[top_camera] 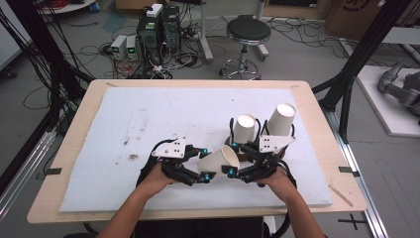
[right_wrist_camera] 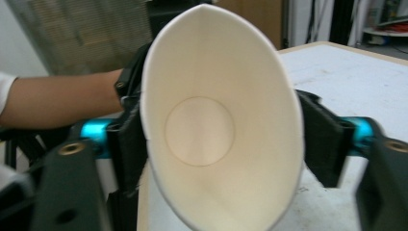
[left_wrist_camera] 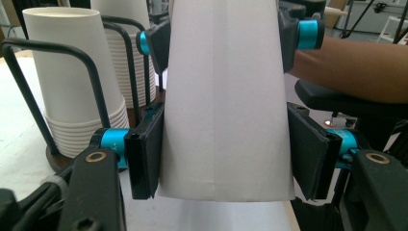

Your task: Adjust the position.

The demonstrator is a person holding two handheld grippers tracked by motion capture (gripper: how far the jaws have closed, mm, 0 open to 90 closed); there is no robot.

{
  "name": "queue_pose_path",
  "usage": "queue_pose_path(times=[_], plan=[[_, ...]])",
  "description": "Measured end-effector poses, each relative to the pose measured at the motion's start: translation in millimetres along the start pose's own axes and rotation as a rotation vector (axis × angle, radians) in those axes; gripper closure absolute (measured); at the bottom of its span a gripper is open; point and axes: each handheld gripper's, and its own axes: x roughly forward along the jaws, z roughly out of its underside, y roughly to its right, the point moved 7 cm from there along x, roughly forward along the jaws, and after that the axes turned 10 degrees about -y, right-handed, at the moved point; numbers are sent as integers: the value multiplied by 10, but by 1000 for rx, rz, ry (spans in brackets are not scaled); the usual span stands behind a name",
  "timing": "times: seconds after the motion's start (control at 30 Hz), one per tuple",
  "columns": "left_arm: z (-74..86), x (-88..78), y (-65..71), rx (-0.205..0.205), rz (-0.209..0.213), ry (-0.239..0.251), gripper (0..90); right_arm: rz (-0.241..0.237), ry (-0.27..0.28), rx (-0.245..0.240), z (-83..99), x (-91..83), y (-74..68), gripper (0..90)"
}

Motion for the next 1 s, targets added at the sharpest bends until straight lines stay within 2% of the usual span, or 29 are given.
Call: queue_pose_path(times=[0.1, 0.2, 0.3, 0.37, 0.43, 0.53, 0.73, 0.83, 1.0], plan=[[17, 8, 6, 6, 3, -16, 376, -13, -10, -20, 4, -11, -15, 365], [51, 34, 12, 12, -3, -55, 378, -22, -24, -42, 12, -11, -29, 420], [94, 77, 1, 39, -58, -140, 351, -13, -58, -57, 39, 15, -31, 437], [93, 104, -19, 30, -90, -169, 240, -6, -79, -56, 56, 39, -31, 437], [70, 111, -30, 39, -105, -167, 221, 0, -97, -57, 69, 56, -25, 438], [63, 139, -18, 55, -97, -181, 231, 12, -124, -59, 94, 77, -16, 437], [84, 157, -1, 87, -76, -203, 364, 17, -134, -60, 103, 82, -11, 437], [90, 154, 0, 90, -64, -208, 376, 14, -132, -57, 100, 83, -11, 434], [72, 144, -1, 47, -46, -143, 375, 16, -102, -27, 75, 87, -14, 338]])
